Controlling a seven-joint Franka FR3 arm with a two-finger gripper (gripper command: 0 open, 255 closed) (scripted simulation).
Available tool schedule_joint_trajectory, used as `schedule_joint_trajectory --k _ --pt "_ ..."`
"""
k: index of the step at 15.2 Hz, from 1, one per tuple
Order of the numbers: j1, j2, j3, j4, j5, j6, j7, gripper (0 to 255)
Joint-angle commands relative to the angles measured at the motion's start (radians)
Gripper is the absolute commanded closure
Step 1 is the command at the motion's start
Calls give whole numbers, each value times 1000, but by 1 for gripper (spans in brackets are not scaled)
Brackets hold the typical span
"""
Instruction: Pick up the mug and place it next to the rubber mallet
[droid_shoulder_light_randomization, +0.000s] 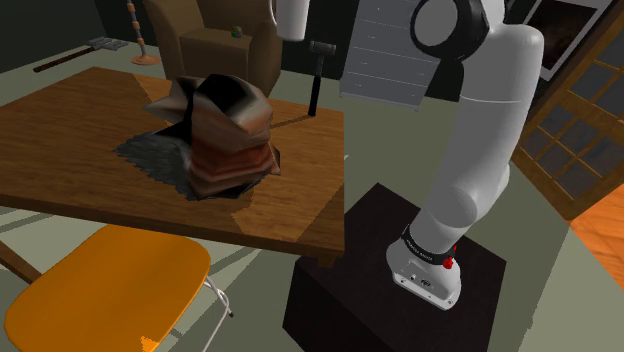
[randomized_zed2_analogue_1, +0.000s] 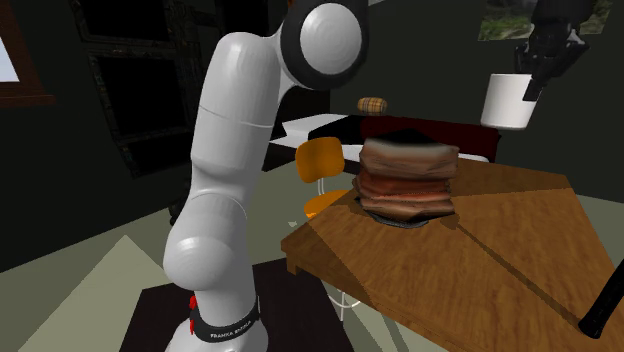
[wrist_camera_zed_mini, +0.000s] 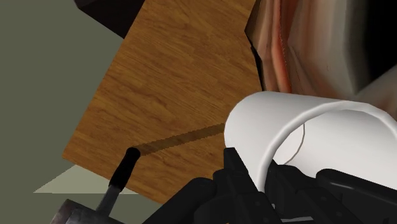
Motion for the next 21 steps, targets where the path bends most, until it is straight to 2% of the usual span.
schedule_joint_trajectory --k 1,10,21 --pt "2 -40 -1 -94 -2 55 -4 255" --pt "6 -132 -1 -357 -7 226 -12 255" --pt "9 -184 0 -580 -9 396 -20 255"
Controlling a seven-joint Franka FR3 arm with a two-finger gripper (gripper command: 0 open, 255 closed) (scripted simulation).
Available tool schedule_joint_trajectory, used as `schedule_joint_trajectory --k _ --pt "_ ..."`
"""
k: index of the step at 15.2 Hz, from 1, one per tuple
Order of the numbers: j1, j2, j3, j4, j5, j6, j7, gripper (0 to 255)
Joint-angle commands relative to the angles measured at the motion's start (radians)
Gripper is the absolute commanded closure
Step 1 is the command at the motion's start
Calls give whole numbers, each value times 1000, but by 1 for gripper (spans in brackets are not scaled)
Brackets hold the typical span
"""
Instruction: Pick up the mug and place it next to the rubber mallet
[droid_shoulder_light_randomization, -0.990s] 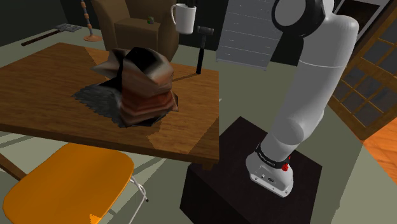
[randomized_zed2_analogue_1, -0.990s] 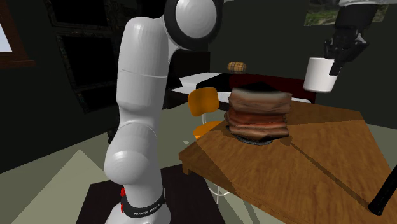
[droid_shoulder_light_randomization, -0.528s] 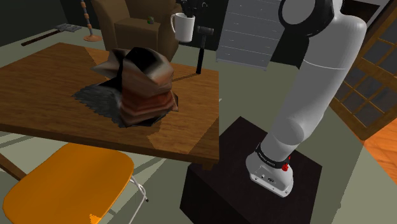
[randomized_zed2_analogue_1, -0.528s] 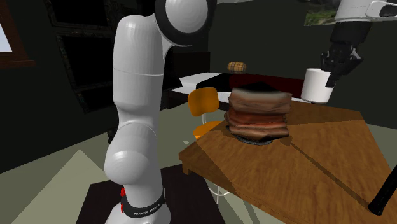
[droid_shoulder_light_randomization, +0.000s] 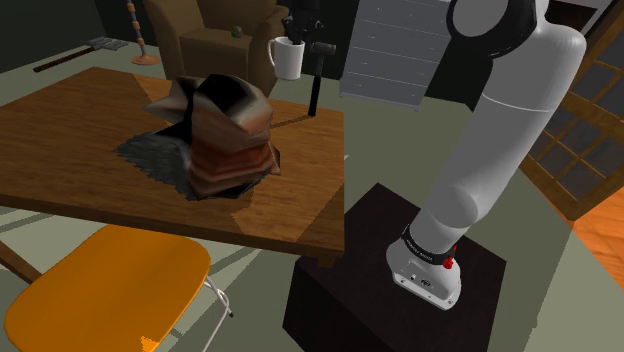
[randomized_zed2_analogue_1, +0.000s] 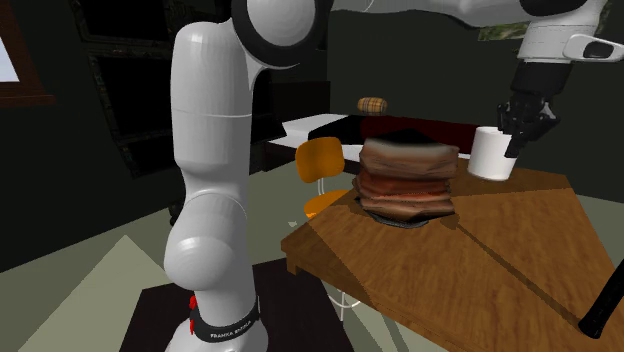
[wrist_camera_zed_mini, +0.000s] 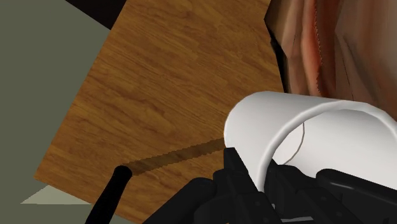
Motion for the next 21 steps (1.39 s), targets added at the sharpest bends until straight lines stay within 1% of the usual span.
schedule_joint_trajectory --k 1,11,21 --pt "0 -4 0 -33 0 29 -3 255" --pt "1 -16 0 -183 1 168 -10 255" --pt "2 -4 1 -302 3 298 -17 255"
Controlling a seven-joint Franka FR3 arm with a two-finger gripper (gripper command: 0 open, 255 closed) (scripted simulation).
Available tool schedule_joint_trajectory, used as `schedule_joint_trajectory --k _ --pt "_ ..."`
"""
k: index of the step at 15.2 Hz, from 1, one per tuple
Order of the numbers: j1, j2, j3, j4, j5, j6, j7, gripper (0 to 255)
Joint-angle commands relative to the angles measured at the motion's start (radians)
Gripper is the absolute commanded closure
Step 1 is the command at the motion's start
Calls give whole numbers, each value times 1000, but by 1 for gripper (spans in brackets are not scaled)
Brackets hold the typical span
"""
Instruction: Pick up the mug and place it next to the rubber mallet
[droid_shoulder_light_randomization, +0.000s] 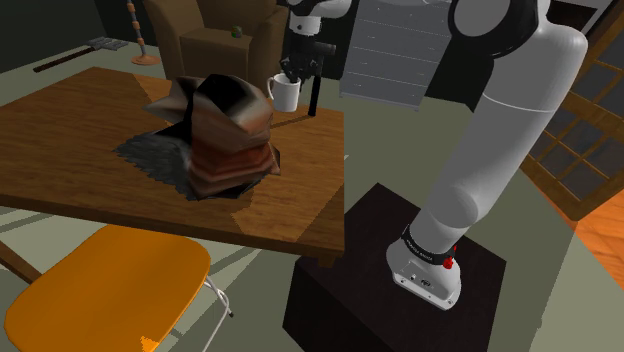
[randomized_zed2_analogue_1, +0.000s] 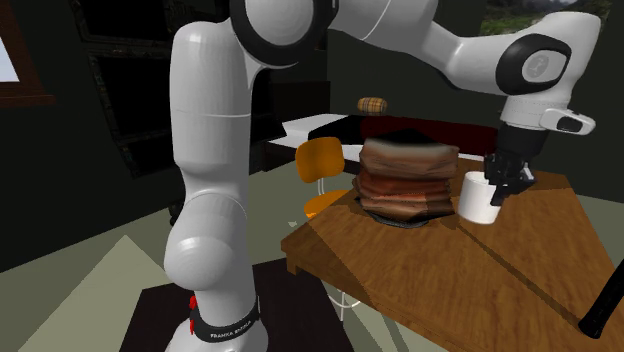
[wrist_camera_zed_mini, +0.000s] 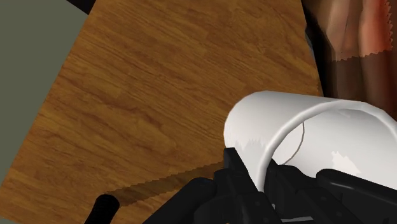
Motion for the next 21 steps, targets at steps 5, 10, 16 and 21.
schedule_joint_trajectory --k 5,10,16,21 --pt "1 16 1 -59 2 76 -4 255" --pt "1 34 1 -103 4 138 -8 255" --pt "1 63 2 -148 8 212 -13 255" --pt "1 92 3 -179 11 271 -17 255"
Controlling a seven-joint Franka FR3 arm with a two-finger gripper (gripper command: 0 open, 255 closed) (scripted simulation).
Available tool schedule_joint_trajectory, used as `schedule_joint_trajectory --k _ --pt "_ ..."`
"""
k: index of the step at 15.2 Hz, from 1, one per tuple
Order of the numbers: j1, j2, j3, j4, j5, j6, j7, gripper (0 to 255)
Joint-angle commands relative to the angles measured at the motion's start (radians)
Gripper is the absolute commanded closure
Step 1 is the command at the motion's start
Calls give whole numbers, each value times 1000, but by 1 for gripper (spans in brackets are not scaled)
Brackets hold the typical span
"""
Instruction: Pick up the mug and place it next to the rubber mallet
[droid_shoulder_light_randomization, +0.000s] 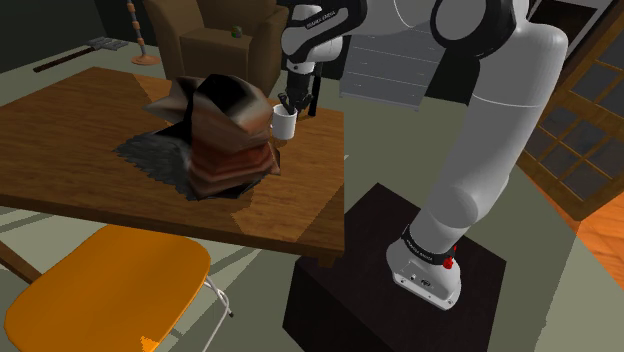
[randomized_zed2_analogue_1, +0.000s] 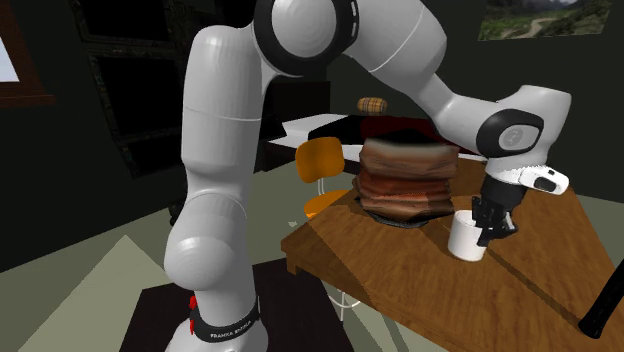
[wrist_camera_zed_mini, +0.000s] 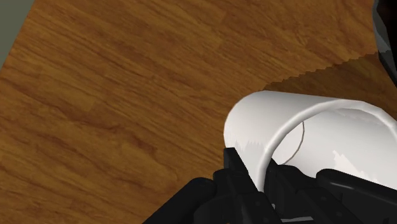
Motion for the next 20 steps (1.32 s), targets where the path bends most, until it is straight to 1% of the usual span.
schedule_joint_trajectory --k 1,8,9,14,18,20 --pt "1 9 1 -1 1 11 0 255" --pt "1 9 1 -1 1 11 0 255" --pt "1 9 1 -1 1 11 0 0" --pt "1 9 1 -1 1 11 0 0" --pt "-2 -37 -3 70 -5 -106 4 0" --pt "-2 -37 -3 70 -5 -106 4 0"
